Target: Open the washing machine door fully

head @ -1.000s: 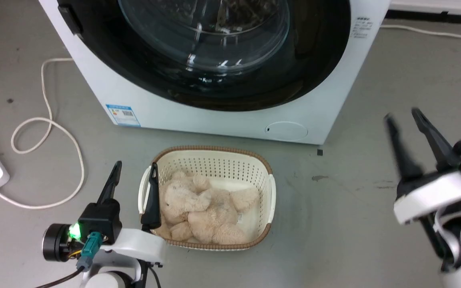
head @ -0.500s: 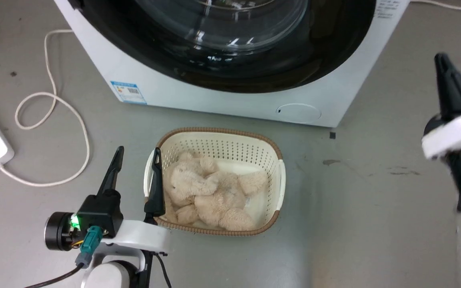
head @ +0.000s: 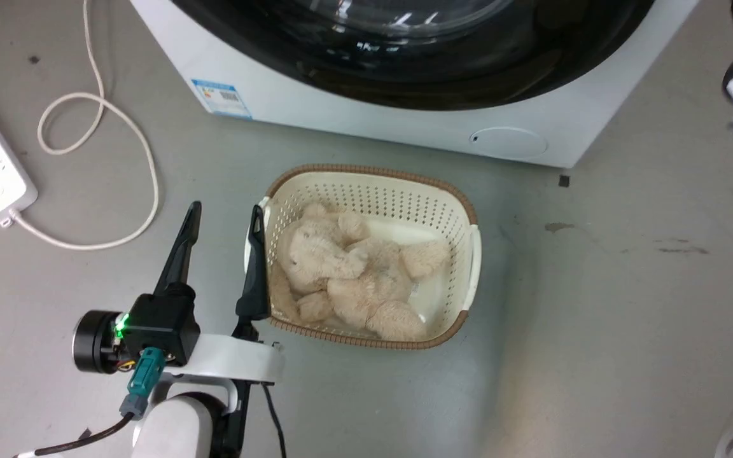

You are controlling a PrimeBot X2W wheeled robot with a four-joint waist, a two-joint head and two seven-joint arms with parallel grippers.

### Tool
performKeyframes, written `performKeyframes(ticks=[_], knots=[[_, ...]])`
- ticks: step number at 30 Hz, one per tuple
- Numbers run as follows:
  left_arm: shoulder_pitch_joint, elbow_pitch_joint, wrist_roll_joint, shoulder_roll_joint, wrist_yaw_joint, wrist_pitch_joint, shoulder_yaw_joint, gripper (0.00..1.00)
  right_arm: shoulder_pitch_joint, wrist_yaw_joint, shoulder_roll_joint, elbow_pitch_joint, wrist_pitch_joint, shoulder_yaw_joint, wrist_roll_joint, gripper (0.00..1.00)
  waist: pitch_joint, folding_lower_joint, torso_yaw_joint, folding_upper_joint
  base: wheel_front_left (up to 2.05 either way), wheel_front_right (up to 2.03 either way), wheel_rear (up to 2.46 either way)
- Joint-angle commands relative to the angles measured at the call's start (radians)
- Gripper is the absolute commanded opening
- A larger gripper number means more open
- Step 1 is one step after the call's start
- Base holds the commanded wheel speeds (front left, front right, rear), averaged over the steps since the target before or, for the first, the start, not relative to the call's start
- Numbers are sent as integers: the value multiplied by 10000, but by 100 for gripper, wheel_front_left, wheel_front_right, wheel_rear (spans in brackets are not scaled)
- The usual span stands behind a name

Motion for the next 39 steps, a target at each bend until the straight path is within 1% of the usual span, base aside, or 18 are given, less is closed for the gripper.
performKeyframes(ticks=[1,6,8,9,10,11,12,13,14,15,16,21,26,31,34,39], knots=[[-202,-64,-64,16,71,-141,-66,100,-516,-3,-35,205,150,-157,203,0,128,-1,106,0,0,0,0],[-334,-117,-105,16,141,-225,-174,100,-1138,-4,-152,793,575,-563,350,0,320,-1,270,0,0,0,0],[-379,-158,-108,17,176,-288,-188,100,-1634,-4,-243,1334,912,-943,416,0,467,-1,372,0,0,0,0],[-379,-158,-108,17,176,-288,-188,100,-1634,-4,-243,1334,912,-943,416,0,467,-1,372,0,0,0,0],[-404,-175,-114,18,184,-329,-199,100,-1987,-4,-280,1728,1234,-1213,480,0,566,-1,427,0,0,0,0],[-404,-175,-114,18,184,-329,-199,100,-1987,-4,-280,1728,1234,-1213,480,0,566,-1,427,0,0,0,0],[-432,-199,-125,18,199,-371,-213,100,-2336,-4,-307,2008,1610,-1363,513,0,672,-1,474,0,0,0,0],[-449,-217,-131,18,210,-392,-219,100,-2491,-4,-295,2100,1850,-1396,556,0,731,-1,491,0,0,0,0],[-449,-217,-131,18,210,-392,-219,100,-2491,-4,-295,2100,1850,-1396,556,0,731,-1,491,0,0,0,0],[-481,-257,-140,19,237,-434,-233,100,-2791,-5,-257,2279,2221,-1594,702,0,848,-1,515,0,0,0,0],[-481,-257,-140,19,237,-434,-233,100,-2791,-5,-257,2279,2221,-1594,702,0,848,-1,515,0,0,0,0],[-581,-340,-172,20,314,-538,-338,100,-3508,-5,-211,2811,3009,-2149,851,0,1096,-1,592,0,0,0,0],[-693,-380,-202,21,368,-643,-444,100,-4210,-6,-124,3066,3629,-2649,915,0,1325,-1,697,0,0,0,0],[-825,-411,-258,22,439,-747,-566,100,-4601,-6,2,3143,4492,-3076,1011,0,1454,-1,857,0,0,0,0],[-859,-397,-263,23,466,-810,-597,100,-4626,-6,85,3120,5039,-3313,1021,0,1458,-1,907,0,0,0,0],[-842,-308,-268,24,482,-914,-595,100,-4246,-7,248,2860,5892,-3614,1086,0,1225,-1,893,0,0,0,0]])
